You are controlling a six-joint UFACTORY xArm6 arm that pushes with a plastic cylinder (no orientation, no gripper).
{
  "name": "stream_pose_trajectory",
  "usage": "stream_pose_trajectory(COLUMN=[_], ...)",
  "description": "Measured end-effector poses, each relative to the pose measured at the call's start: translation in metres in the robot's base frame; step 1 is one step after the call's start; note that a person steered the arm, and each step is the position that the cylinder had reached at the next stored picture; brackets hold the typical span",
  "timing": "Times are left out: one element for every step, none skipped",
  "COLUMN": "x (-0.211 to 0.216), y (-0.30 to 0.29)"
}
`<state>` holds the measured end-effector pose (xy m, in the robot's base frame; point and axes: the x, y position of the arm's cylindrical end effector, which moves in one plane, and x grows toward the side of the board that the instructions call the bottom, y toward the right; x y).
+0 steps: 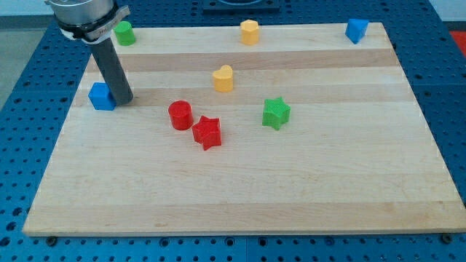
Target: Slide the red circle into the red star
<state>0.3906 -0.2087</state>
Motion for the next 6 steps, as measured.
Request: stream_pose_trajectory(x=[0.002, 0.003, 0.006, 0.018, 0.031, 0.046], y=[0.02, 0.051, 0.08, 0.108, 0.129, 0.158])
